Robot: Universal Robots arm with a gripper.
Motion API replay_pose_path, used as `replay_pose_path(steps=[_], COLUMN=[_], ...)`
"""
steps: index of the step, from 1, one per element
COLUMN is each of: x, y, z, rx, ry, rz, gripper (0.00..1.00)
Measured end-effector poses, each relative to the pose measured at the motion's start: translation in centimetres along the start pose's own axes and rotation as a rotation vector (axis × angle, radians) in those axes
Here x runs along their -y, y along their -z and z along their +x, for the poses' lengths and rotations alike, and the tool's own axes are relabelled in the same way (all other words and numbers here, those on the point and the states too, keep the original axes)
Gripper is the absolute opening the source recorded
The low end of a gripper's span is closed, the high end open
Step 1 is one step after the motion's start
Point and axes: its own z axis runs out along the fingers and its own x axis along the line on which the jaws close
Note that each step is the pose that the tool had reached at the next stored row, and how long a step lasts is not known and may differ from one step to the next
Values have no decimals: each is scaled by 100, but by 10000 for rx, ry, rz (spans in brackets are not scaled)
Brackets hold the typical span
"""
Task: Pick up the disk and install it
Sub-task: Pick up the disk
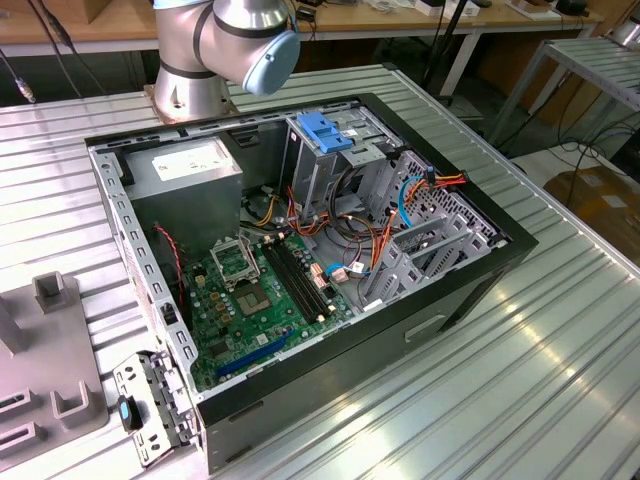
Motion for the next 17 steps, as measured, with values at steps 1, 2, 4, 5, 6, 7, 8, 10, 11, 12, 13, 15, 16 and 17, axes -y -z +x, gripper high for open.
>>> replay_pose_path(steps=[1,2,4,5,6,7,8,10,11,12,13,15,16,17], x=[6,11,22,28,33,38,44,59,65,72,79,110,120,127], y=[0,0,0,-1,0,-1,0,-1,-1,-1,-1,-1,-1,-2], z=[0,-1,-1,-1,-1,-2,-2,-2,-3,-3,-3,-5,-5,-5], rx=[0,1,1,1,0,1,0,1,1,1,1,1,1,1], ry=[0,0,0,0,1,1,0,0,0,0,0,1,1,1], rz=[0,-1,0,0,-1,0,0,0,0,0,0,-1,-1,0], gripper=[37,37,37,37,37,37,37,37,37,37,37,37,37,37])
